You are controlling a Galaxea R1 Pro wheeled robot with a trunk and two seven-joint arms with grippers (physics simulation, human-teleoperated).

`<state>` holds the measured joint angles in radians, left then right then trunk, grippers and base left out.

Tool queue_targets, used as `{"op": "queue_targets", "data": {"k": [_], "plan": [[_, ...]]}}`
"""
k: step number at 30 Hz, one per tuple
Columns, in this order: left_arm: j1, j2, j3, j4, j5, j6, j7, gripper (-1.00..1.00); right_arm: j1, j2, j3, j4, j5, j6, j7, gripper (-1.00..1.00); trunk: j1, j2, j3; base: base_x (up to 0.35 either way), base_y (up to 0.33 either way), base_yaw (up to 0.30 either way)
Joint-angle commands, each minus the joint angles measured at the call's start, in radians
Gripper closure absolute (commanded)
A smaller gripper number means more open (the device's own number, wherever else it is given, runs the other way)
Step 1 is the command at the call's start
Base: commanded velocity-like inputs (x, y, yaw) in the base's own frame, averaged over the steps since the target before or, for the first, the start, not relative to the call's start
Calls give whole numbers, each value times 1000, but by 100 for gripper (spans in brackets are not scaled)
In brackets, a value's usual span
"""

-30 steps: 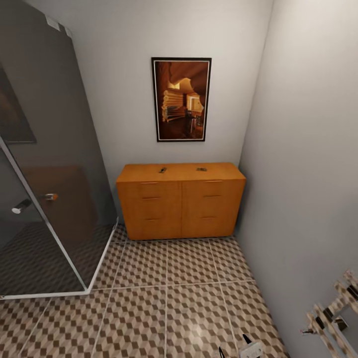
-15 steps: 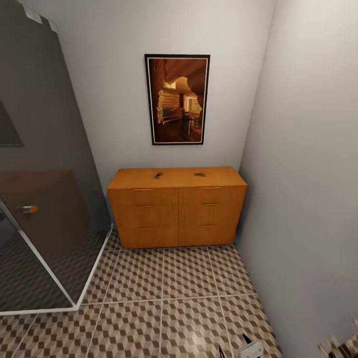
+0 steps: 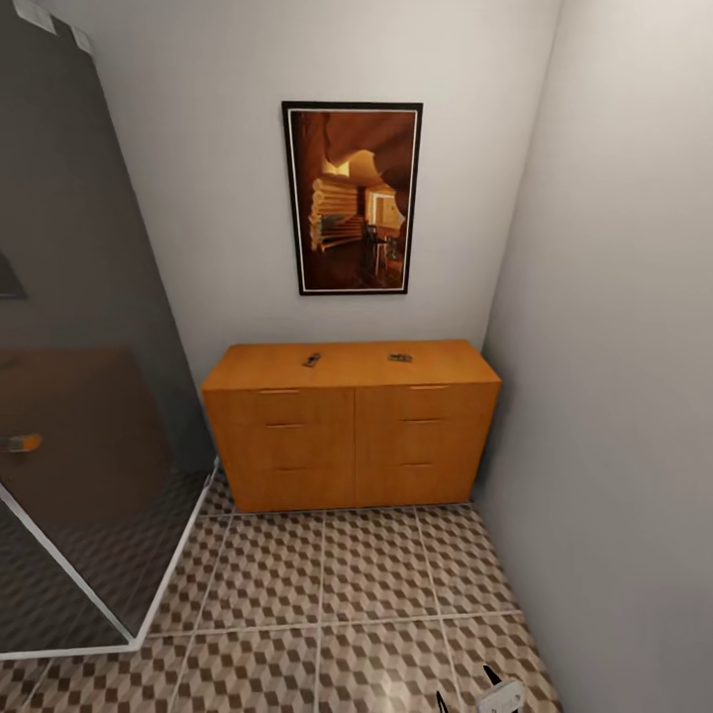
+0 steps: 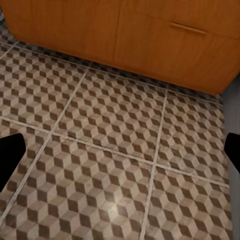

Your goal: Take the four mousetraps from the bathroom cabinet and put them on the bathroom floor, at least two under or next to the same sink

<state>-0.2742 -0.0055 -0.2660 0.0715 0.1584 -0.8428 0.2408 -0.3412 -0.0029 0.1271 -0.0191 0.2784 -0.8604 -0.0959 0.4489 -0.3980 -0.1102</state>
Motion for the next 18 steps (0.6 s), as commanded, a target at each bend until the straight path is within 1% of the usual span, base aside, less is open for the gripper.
{"op": "queue_targets", "data": {"k": [1, 10, 18], "plan": [[-2, -1, -9, 4, 9, -5, 0, -100, -1, 0, 8, 1, 4, -2, -10, -100, 1, -2, -2, 255, -93, 0], [-2, -1, -9, 4, 8, -6, 0, -100, -1, 0, 8, 1, 4, -5, -11, -100, 1, -2, -2, 239, -153, 0], [-1, -1, -9, 4, 9, -6, 0, -100, -1, -2, 8, 1, 4, -5, -11, -100, 1, -2, -3, 168, -120, 6]]}}
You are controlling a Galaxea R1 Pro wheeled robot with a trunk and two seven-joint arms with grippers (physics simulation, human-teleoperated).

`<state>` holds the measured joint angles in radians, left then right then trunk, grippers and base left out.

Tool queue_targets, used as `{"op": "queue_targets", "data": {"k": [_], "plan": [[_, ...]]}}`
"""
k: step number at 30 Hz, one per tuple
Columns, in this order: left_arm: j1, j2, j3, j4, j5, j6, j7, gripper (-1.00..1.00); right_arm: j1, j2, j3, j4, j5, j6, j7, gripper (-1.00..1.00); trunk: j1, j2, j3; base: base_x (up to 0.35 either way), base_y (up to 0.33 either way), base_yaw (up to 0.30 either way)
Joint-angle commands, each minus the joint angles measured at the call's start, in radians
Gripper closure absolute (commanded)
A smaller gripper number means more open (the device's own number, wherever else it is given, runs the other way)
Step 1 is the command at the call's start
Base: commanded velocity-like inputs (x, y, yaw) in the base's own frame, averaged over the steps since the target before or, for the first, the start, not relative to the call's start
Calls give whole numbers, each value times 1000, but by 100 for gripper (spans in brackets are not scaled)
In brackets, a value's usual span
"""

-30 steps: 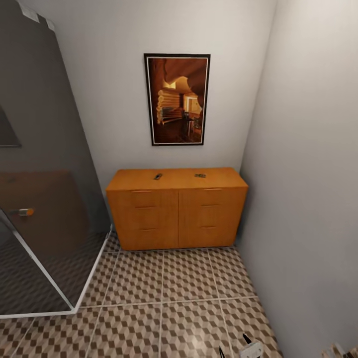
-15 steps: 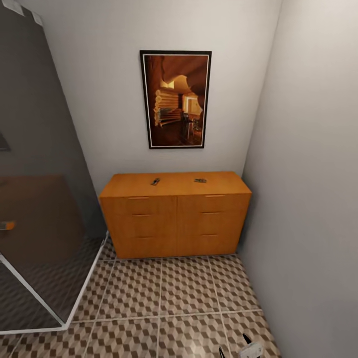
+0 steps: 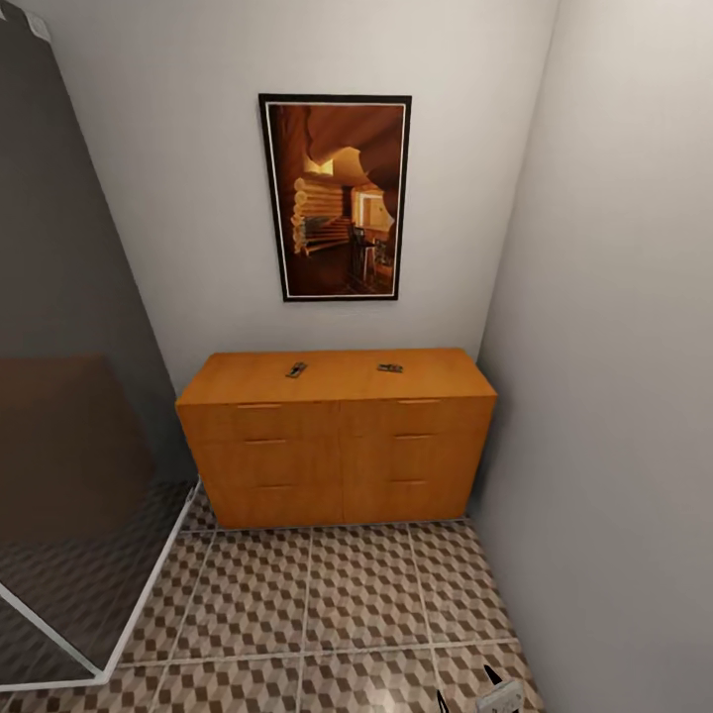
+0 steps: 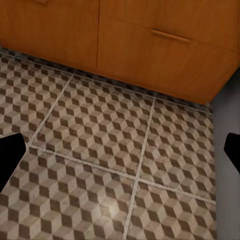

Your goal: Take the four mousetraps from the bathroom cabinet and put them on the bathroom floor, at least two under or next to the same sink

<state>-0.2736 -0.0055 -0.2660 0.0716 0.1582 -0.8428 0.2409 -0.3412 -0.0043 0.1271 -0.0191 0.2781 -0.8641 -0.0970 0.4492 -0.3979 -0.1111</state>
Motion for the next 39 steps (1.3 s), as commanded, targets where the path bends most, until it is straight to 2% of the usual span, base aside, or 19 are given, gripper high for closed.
{"op": "queue_targets", "data": {"k": [1, 39], "plan": [[-2, -1, -9, 4, 9, -5, 0, -100, -1, -1, 8, 1, 4, 0, -10, -100, 1, -2, -2, 37, -23, 89], [-2, -1, -9, 5, 9, -5, 0, -100, -1, -1, 8, 1, 4, 1, -10, -100, 1, -2, -2, 3, -2, 45]]}}
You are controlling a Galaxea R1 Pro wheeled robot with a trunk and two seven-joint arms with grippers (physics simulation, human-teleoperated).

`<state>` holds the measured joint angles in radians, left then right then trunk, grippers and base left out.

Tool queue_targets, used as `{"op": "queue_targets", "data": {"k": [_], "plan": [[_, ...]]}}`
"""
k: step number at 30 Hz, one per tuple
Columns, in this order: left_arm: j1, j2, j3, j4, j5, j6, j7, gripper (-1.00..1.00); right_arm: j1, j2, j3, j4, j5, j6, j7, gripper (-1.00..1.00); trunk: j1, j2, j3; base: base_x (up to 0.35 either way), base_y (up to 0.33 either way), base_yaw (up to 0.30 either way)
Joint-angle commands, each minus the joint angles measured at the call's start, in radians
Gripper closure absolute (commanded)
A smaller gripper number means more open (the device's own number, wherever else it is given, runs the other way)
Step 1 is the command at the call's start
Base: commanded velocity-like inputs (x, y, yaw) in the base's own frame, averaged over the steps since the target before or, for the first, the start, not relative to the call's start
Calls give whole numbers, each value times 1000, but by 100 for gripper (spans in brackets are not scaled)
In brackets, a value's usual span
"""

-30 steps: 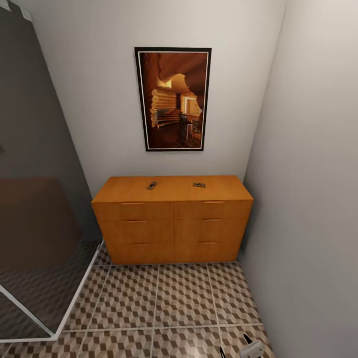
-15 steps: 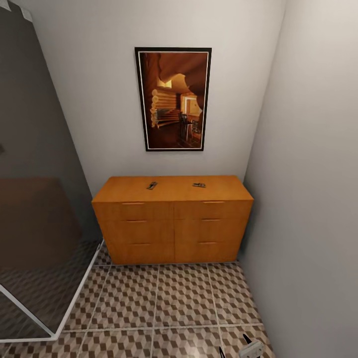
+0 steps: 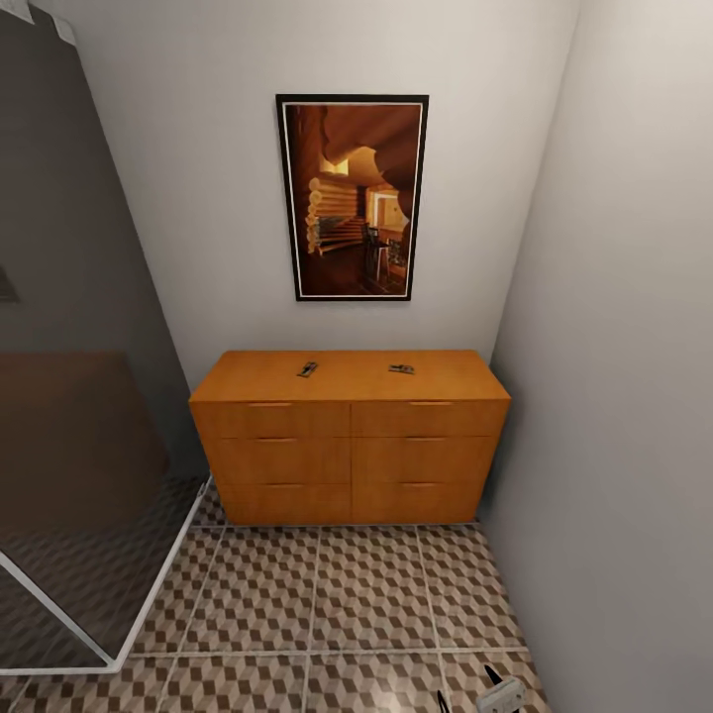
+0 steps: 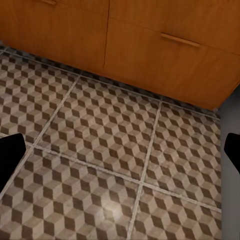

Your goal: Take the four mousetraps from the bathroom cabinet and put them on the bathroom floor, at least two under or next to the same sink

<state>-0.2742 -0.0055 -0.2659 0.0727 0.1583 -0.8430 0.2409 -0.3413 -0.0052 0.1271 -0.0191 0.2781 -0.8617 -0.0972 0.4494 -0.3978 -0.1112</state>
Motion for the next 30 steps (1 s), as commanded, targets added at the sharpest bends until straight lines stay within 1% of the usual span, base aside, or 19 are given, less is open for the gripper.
{"op": "queue_targets", "data": {"k": [1, 12, 13, 17, 18, 20, 26, 30], "plan": [[-2, -1, -9, 4, 9, -5, 0, -100, -1, 0, 8, 1, 4, -2, -10, -100, 1, -2, -2, 0, 0, 12], [-2, -1, -9, 4, 9, -5, 0, -100, -1, -1, 8, 1, 6, 0, -10, -100, 1, -2, -2, 0, 0, 2], [4, 5, -9, -2, 9, 0, -6, -100, -7, 5, 14, 4, 11, 5, -4, -100, 1, -2, -2, 0, 0, 0], [27, 28, -9, -2, 11, 5, -28, -100, -29, 27, 42, 4, 10, 28, 18, -100, 1, -2, -2, 0, 0, 0], [32, 30, -9, 0, 11, 3, -34, -100, -35, 33, 37, 4, 9, 34, 24, -100, 1, -2, -2, 0, 0, 0], [44, 27, -9, 2, 12, 0, -22, -100, -46, 42, 28, 4, 7, 43, 35, -100, 1, -2, -2, 0, 0, 0], [78, 37, -9, 4, 12, -3, 1, -100, -22, 62, -3, 3, 4, 9, 1, -100, 1, -2, -2, 0, 0, 0], [101, 41, -9, 5, 12, -4, 4, -100, -18, 66, -9, 2, 3, -5, -21, -100, 1, -2, -2, 0, 0, 0]]}}
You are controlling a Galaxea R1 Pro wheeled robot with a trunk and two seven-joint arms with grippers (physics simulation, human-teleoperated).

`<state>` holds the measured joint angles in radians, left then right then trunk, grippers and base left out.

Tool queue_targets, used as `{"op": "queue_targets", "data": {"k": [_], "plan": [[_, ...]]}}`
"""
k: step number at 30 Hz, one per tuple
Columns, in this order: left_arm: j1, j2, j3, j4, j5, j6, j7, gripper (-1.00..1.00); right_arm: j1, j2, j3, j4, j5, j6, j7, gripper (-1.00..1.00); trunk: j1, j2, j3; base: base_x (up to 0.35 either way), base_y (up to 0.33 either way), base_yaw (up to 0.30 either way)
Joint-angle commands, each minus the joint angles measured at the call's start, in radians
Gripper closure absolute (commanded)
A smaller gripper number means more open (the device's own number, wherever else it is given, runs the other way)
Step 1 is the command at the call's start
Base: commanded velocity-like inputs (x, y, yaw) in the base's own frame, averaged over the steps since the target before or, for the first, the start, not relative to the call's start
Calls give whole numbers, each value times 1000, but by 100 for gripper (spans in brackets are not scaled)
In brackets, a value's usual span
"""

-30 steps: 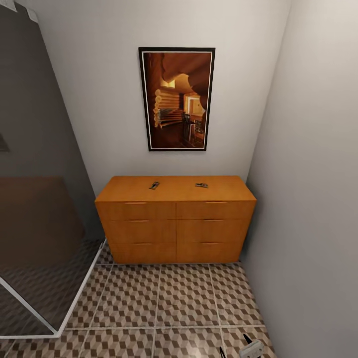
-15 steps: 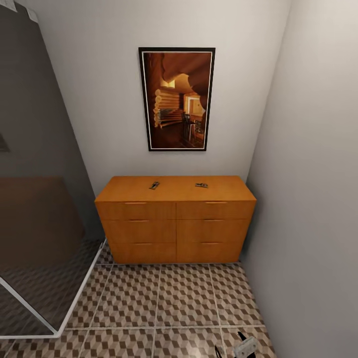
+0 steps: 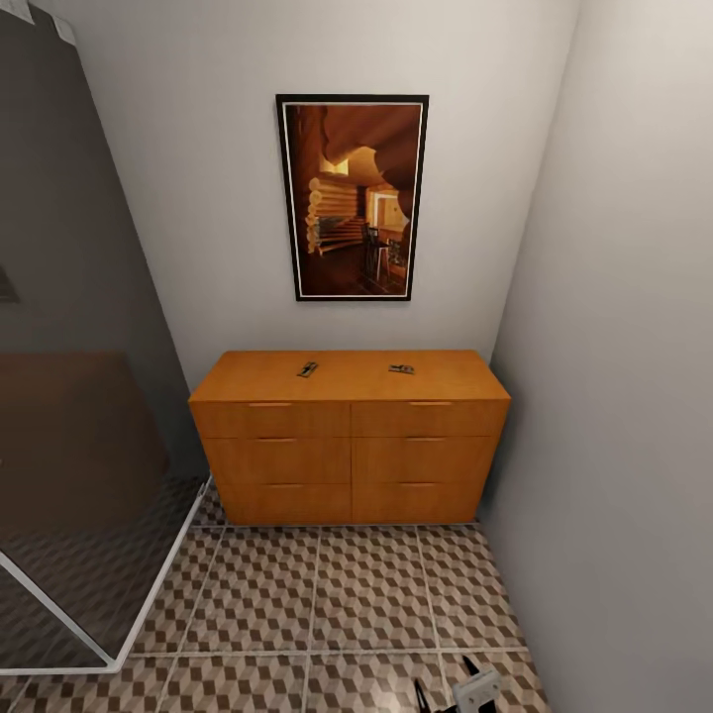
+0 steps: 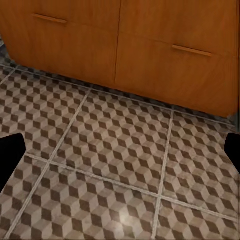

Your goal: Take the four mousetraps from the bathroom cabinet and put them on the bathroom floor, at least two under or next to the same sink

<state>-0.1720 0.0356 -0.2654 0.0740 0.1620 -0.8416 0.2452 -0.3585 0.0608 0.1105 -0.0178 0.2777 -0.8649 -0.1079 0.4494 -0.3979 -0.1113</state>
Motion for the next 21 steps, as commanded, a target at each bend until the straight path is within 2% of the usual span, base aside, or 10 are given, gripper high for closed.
{"op": "queue_targets", "data": {"k": [1, 9, 21], "plan": [[4, 0, -9, 3, 8, -5, 0, -100, -1, 1, 8, 1, 3, -2, -16, -100, 1, -2, -2, 0, 0, 0], [46, 1, -9, 4, 8, -5, 2, -100, 1, 2, 6, 1, 3, -4, -34, -100, 1, -2, -2, 0, 0, 0], [47, 1, -10, 4, 8, -2, 2, -100, 1, 2, 6, 1, 3, -4, -35, -100, 1, -2, -2, 0, 0, 0]]}}
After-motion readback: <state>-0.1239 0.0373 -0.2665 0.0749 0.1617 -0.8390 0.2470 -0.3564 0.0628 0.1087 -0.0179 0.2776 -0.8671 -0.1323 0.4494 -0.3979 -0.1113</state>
